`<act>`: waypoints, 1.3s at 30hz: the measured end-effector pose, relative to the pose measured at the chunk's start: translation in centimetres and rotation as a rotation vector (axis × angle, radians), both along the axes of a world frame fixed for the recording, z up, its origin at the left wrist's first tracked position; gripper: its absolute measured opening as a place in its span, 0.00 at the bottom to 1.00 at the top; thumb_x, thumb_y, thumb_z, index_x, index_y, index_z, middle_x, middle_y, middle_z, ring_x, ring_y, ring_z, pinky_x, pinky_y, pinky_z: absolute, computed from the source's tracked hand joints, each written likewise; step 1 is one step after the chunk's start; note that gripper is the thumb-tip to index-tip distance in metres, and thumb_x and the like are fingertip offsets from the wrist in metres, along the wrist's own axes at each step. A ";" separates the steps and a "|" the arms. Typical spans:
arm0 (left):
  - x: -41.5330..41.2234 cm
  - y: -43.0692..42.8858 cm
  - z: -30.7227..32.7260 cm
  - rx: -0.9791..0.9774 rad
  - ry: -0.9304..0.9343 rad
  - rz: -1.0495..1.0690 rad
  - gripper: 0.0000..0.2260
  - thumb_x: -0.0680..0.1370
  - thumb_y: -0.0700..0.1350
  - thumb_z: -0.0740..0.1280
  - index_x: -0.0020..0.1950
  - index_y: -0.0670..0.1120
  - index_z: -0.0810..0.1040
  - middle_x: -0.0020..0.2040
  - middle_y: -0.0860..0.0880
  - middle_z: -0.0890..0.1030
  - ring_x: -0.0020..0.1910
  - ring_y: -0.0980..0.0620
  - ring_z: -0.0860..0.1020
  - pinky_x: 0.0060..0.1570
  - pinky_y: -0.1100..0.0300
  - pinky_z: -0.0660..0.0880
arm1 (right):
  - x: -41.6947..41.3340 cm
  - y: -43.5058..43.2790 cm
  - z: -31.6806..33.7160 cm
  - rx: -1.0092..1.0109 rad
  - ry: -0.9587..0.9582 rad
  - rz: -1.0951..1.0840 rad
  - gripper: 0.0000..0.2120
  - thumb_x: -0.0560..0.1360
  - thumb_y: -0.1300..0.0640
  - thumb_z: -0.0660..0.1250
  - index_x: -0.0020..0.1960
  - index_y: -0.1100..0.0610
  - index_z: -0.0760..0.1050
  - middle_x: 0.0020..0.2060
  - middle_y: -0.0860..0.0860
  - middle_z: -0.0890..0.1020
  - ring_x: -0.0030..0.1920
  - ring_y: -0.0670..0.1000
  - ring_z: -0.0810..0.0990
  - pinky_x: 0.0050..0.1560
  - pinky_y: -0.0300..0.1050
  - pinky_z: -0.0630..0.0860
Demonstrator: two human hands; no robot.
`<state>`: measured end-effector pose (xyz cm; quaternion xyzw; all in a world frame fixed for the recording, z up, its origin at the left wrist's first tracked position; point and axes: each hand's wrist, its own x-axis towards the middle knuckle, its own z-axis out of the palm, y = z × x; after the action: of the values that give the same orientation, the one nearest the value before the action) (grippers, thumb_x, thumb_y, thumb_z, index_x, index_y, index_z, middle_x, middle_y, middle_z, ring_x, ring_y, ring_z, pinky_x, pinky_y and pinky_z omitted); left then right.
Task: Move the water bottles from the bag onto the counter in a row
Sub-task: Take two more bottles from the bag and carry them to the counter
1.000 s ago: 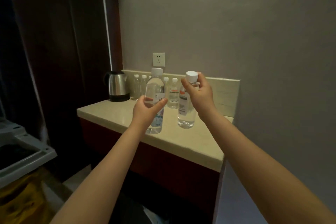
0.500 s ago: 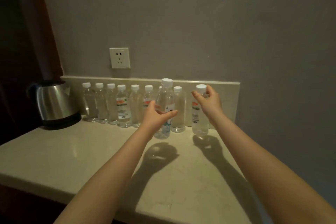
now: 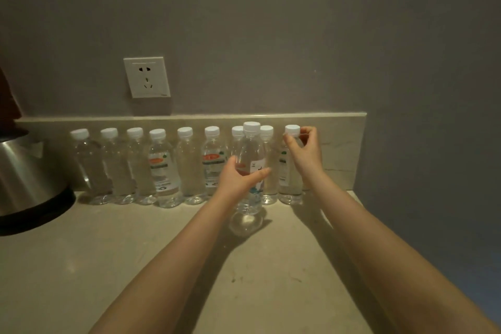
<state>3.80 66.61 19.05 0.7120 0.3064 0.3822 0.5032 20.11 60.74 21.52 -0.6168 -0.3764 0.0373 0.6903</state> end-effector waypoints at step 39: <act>8.3 -1.1 6.7 0.935 0.331 0.176 0.13 0.78 0.42 0.57 0.49 0.41 0.80 0.50 0.47 0.83 0.53 0.46 0.76 0.47 0.57 0.58 | 5.2 -5.2 -1.3 -0.236 -0.044 -0.036 0.22 0.78 0.48 0.61 0.70 0.54 0.68 0.65 0.54 0.69 0.63 0.54 0.72 0.63 0.52 0.72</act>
<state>12.09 65.46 25.73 0.8837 0.2371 0.4014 0.0410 25.34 55.58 20.26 -0.7011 -0.3734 0.0556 0.6049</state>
